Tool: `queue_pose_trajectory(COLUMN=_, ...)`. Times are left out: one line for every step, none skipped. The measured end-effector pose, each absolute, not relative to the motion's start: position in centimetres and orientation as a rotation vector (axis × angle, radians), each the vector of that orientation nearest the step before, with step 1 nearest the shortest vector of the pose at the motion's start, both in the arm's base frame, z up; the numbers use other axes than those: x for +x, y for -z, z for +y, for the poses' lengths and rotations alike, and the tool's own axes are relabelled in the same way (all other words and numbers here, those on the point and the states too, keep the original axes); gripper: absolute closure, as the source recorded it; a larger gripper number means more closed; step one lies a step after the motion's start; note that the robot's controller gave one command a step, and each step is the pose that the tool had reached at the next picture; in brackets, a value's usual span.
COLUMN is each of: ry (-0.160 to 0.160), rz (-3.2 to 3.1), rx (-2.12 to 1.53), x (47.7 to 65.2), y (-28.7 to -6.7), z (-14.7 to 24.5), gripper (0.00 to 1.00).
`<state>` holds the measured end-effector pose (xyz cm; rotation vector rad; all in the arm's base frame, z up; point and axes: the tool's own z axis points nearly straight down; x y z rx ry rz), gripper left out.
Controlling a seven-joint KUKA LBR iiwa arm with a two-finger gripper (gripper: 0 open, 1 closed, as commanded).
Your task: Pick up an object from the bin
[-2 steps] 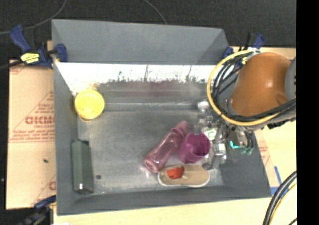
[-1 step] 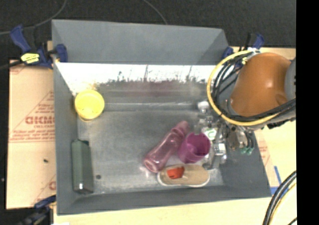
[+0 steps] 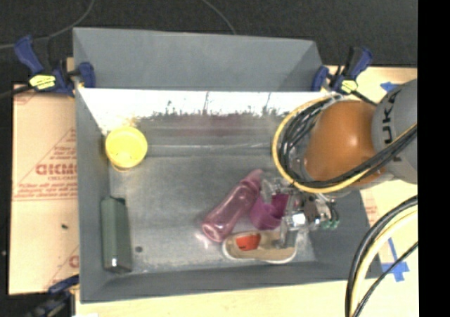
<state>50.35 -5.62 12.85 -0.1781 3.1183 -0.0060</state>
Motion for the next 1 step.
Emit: queue_pose_trajectory(ry=0.006, rz=3.071, rx=-0.622, x=50.89, y=-8.33, z=-2.41, gripper=1.00)
